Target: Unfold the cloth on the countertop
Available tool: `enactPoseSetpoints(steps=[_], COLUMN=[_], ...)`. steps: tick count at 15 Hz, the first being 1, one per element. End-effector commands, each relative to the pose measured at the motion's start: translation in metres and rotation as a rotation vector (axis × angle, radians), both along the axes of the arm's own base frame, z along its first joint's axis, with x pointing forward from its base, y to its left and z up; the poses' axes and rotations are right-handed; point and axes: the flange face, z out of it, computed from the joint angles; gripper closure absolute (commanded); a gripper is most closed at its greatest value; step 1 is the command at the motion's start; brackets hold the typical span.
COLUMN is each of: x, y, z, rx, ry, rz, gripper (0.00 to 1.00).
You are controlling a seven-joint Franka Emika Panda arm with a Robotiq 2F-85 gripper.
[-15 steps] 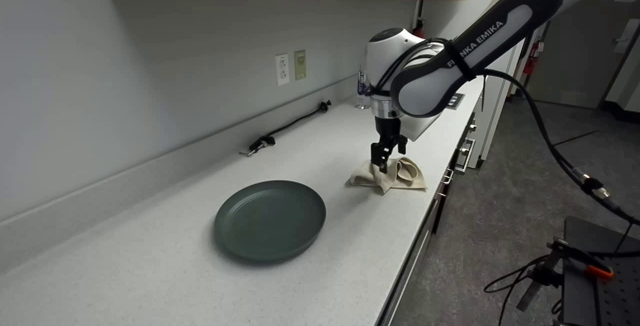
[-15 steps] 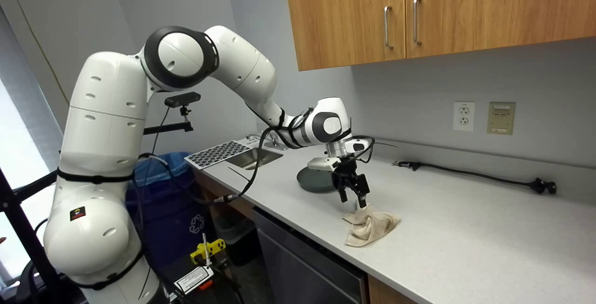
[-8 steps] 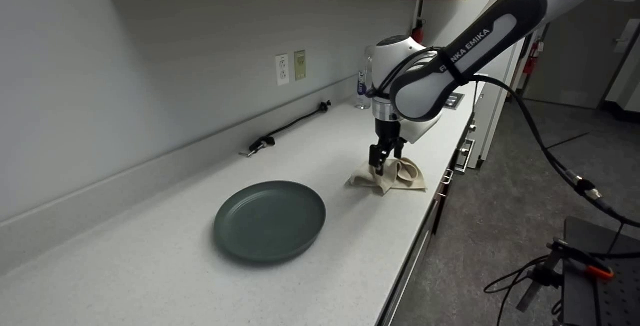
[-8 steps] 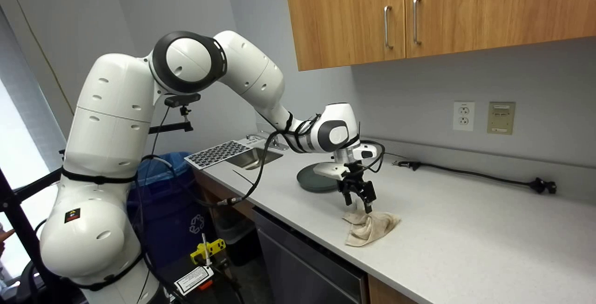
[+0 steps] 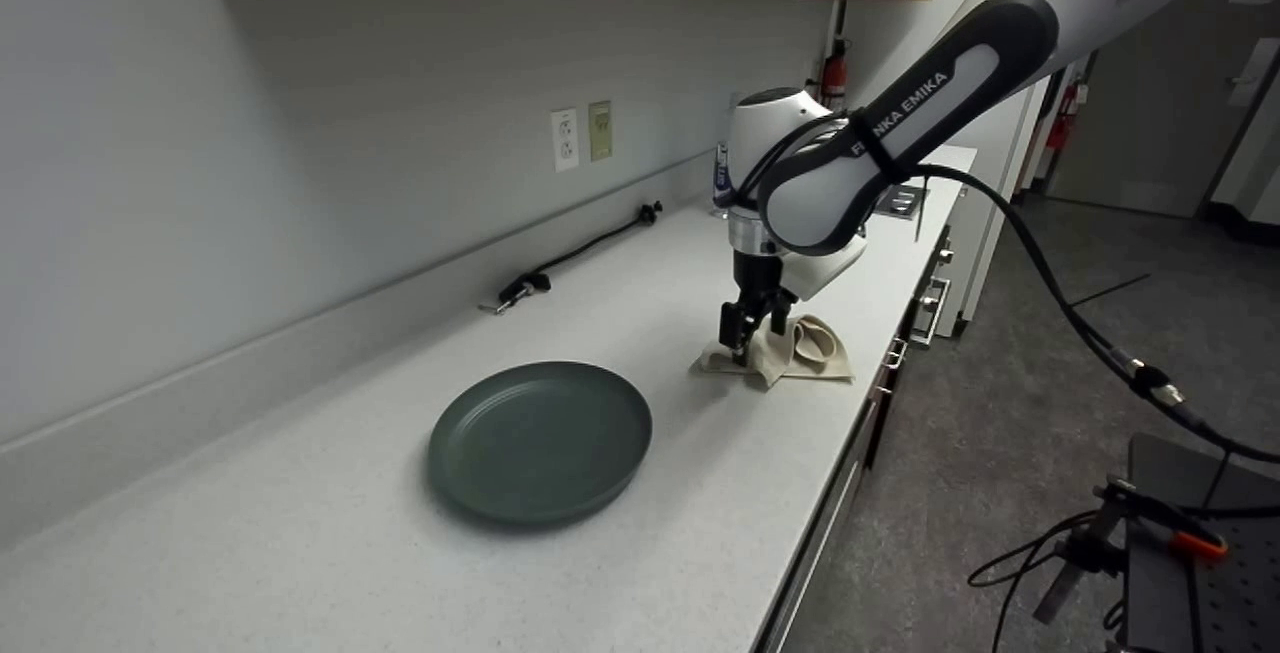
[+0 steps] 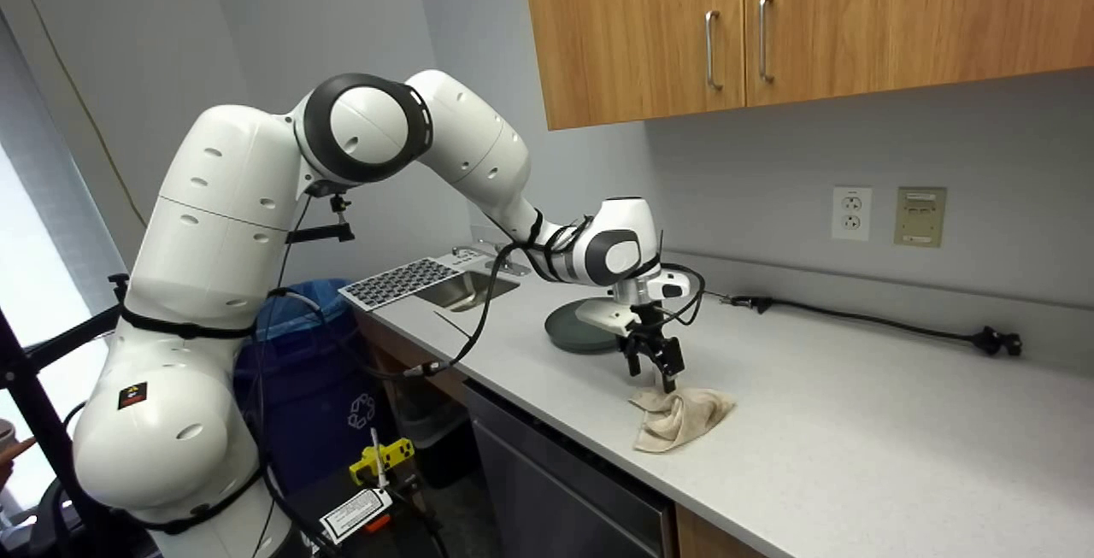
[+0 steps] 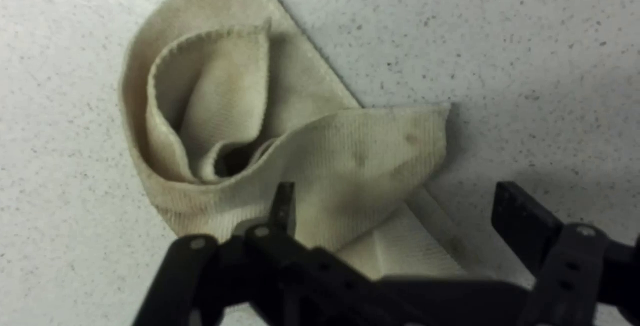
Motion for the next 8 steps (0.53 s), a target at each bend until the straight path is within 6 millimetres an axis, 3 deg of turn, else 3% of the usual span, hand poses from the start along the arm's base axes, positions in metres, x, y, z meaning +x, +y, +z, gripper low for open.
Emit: enactPoseSetpoints(steps=[1,7,8], x=[0.008,0.006,0.006], y=[-0.009,-0.024,-0.026], z=[-0.008,-0.016,-0.016], rx=[0.044,0.06,0.06], ry=[0.001,0.006,0.006], rz=[-0.021,-0.078,-0.084], gripper=[0.0,0.0,0.07])
